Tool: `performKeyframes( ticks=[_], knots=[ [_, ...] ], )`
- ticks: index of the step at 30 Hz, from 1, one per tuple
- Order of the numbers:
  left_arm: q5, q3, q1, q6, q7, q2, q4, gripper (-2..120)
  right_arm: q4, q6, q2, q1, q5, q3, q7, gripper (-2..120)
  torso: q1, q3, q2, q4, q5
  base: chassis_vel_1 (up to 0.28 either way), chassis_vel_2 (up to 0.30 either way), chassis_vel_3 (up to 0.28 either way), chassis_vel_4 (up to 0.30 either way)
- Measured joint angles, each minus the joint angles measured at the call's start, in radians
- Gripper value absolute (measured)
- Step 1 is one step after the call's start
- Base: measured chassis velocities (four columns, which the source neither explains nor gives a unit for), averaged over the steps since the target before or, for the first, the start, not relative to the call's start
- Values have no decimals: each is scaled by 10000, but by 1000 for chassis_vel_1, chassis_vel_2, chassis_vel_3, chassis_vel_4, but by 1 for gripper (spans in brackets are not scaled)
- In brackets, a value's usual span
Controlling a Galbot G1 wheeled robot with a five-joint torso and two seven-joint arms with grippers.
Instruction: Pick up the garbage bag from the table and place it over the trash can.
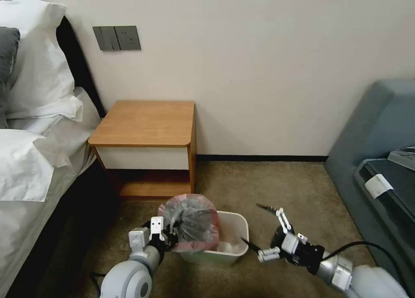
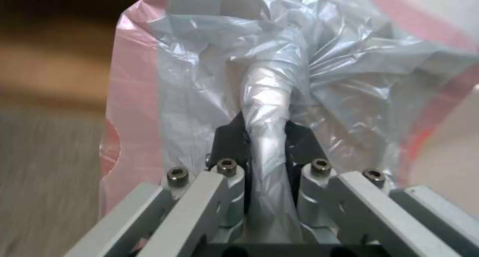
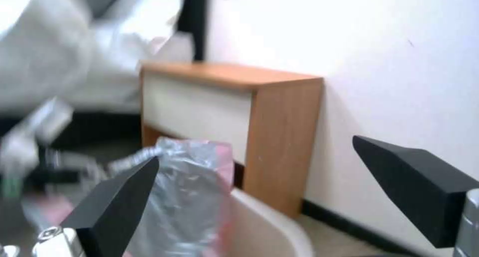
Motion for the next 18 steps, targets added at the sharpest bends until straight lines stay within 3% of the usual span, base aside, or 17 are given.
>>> performKeyframes(
  ticks=[2,8,11,12,14,18],
  knots=[
    [-57,-127,48,-1249,458,49,192,8,575,-794,139,262,1519,-705,577,100,0,0,0,0,1,0,0,0,0],
    [-12,-273,70,-2489,834,54,576,8,1303,-1811,145,850,3367,-1193,537,100,0,0,0,0,3,0,0,0,0],
    [41,-350,106,-3433,1140,18,886,8,1856,-3328,0,1652,5291,-1876,1665,100,0,0,0,2,1,0,0,0,0],
    [41,-350,106,-3433,1140,18,886,8,1856,-3328,0,1652,5291,-1876,1665,100,0,0,0,2,1,0,0,0,0],
    [33,-413,120,-3765,1416,-3,971,8,2022,-4245,35,2329,6286,-2479,2718,100,0,0,0,2,2,0,0,0,0],
    [-153,-556,116,-4046,1829,-22,1009,8,1923,-5175,331,3203,6589,-3281,3869,100,0,0,0,1,3,0,0,0,0]
  ],
)
